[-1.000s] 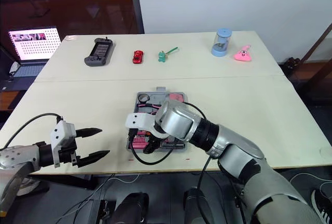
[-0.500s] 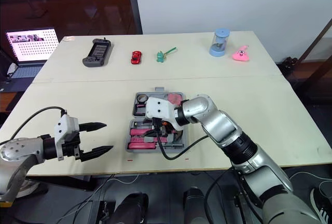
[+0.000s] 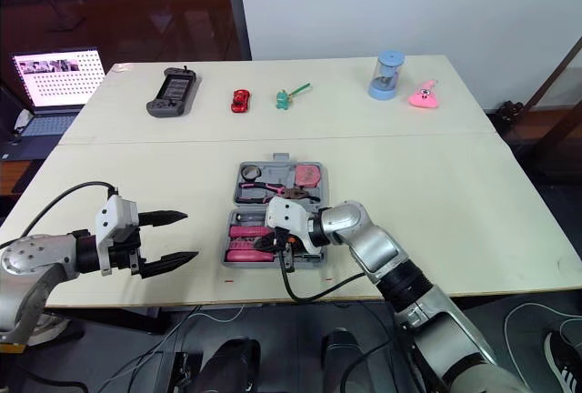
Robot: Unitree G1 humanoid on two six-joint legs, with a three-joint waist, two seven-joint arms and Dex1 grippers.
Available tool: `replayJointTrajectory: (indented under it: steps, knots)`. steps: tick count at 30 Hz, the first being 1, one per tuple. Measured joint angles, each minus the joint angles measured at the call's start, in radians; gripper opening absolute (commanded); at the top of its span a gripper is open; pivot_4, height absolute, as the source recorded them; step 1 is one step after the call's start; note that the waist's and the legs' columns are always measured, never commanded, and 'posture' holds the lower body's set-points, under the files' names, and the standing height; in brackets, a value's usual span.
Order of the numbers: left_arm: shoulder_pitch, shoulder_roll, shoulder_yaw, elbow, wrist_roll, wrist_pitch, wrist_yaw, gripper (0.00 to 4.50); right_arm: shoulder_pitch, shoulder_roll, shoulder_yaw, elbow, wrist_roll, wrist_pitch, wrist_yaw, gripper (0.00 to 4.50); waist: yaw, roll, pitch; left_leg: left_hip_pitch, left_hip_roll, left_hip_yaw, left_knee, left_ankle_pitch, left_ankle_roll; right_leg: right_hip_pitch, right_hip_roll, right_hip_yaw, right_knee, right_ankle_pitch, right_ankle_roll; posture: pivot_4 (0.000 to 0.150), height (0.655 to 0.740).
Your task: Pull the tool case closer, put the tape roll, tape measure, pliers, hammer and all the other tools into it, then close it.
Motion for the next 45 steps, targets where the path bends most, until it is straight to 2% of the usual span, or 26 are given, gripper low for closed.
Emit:
replayJointTrajectory:
  steps: [5,10,15,18,19,20,25,34,45]
  knots:
    - [-0.014,0.001,-0.016,0.007,0.009,0.031,0.002,4.50,0.031,0.022,-0.045,0.017,0.037,-0.017,0.018,0.01,0.000,0.000,0.000,0.002,0.000,0.000,0.000,0.000,0.000,0.002,0.000,0.000,0.000,0.000,0.000,0.150,0.6902]
    - [-0.049,0.001,-0.027,0.031,0.009,0.050,0.004,4.50,0.017,0.013,-0.129,-0.092,0.108,0.015,0.043,0.01,0.000,0.000,0.000,0.002,0.000,0.000,0.000,0.000,0.000,0.002,0.000,0.000,0.000,0.000,0.000,0.150,0.6902]
    - [-0.118,-0.019,-0.030,0.096,0.015,0.027,0.031,4.50,-0.039,-0.091,-0.234,-0.158,0.116,0.051,0.021,0.01,0.007,0.000,0.000,0.002,0.000,0.000,0.000,0.000,0.000,0.003,0.000,0.000,-0.001,0.000,0.000,0.150,0.6902]
    - [-0.175,-0.036,-0.040,0.183,0.057,-0.008,0.065,3.63,-0.050,-0.228,-0.235,-0.086,0.019,-0.008,0.014,0.00,0.011,0.000,0.000,0.002,-0.001,0.000,0.001,0.000,0.000,0.003,0.000,0.000,-0.001,0.000,0.000,0.150,0.6902]
    - [-0.184,-0.036,-0.041,0.211,0.071,-0.022,0.068,3.21,-0.050,-0.253,-0.236,-0.056,-0.003,-0.024,0.012,0.00,0.009,0.000,0.000,0.002,-0.001,0.000,0.000,0.000,0.000,0.003,0.000,0.000,-0.001,0.000,0.000,0.150,0.6902]
    - [-0.196,-0.036,-0.046,0.246,0.086,-0.039,0.063,2.56,-0.051,-0.272,-0.238,-0.020,-0.017,-0.033,0.012,0.00,0.005,0.000,0.000,0.002,-0.001,0.000,0.000,0.000,0.000,0.003,0.000,0.000,-0.001,0.000,0.000,0.150,0.6902]
    - [-0.309,-0.073,-0.132,0.412,0.180,-0.117,0.071,0.04,-0.078,-0.300,-0.231,0.112,-0.087,-0.122,0.015,0.00,-0.003,0.000,0.000,0.002,-0.001,0.001,0.000,0.000,0.000,0.002,0.000,0.000,0.000,0.000,0.000,0.150,0.6902]
    - [-0.488,-0.187,-0.217,0.723,0.296,-0.267,0.108,0.04,-0.145,-0.223,-0.181,0.333,-0.201,-0.284,-0.027,0.00,0.000,0.000,0.000,0.001,-0.001,0.001,0.001,0.000,-0.001,0.002,0.000,0.000,0.000,0.000,0.000,0.150,0.6902]
    - [-0.605,-0.334,-0.245,0.980,0.363,-0.397,0.136,0.04,-0.172,-0.173,-0.162,0.435,-0.261,-0.361,-0.048,0.00,0.001,0.000,0.000,0.001,-0.001,0.001,0.002,0.001,-0.002,0.002,0.000,0.000,0.000,0.000,0.001,0.150,0.6902]
